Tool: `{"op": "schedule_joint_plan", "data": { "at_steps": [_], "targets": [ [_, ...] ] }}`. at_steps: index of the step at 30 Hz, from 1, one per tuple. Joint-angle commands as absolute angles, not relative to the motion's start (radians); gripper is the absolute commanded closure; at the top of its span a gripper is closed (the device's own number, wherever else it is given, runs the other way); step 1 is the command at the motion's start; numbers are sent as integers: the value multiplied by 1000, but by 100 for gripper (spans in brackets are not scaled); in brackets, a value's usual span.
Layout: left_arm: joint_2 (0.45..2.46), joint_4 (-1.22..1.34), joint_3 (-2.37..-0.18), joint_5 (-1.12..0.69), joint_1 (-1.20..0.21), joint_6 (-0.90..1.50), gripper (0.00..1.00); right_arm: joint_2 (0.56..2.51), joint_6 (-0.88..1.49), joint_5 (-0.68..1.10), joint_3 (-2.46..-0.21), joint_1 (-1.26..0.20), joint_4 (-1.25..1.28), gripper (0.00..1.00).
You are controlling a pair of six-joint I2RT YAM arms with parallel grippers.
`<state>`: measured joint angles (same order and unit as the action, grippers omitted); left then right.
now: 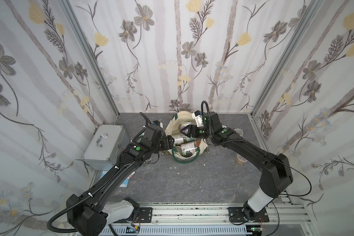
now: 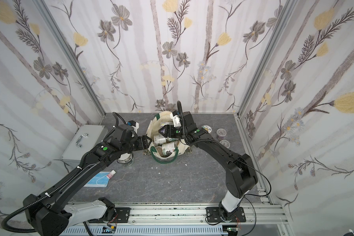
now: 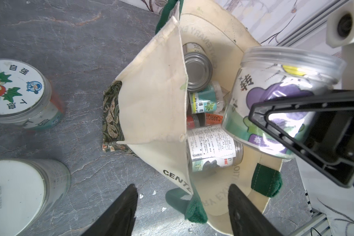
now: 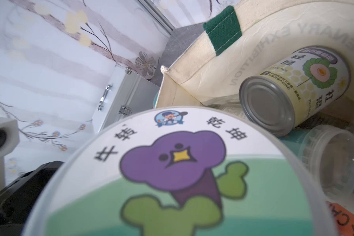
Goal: Take out the seed jars from the canvas bag
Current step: Pick up the seed jar from the canvas bag.
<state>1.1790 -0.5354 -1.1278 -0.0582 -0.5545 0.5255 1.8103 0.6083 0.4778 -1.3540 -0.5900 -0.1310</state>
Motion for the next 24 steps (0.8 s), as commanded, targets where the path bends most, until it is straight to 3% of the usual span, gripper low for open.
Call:
{"op": "schedule_joint_plan", "data": {
  "at_steps": [1, 9, 16, 24],
  "targets": [
    [1147, -557, -1140, -61, -552, 543, 24, 1770, 798, 674, -1287, -567, 111, 29],
    [1094, -556, -1163, -78, -557, 546, 0, 1739, 1354, 869, -1044, -539, 807, 28],
    [1114, -529, -1183, -80, -597, 545, 0, 1807, 1708, 864, -974, -541, 1275, 27],
    [1091, -523, -1183, -65, -601, 553, 0, 1810, 1676, 873, -956, -544, 1290, 26]
  ]
}}
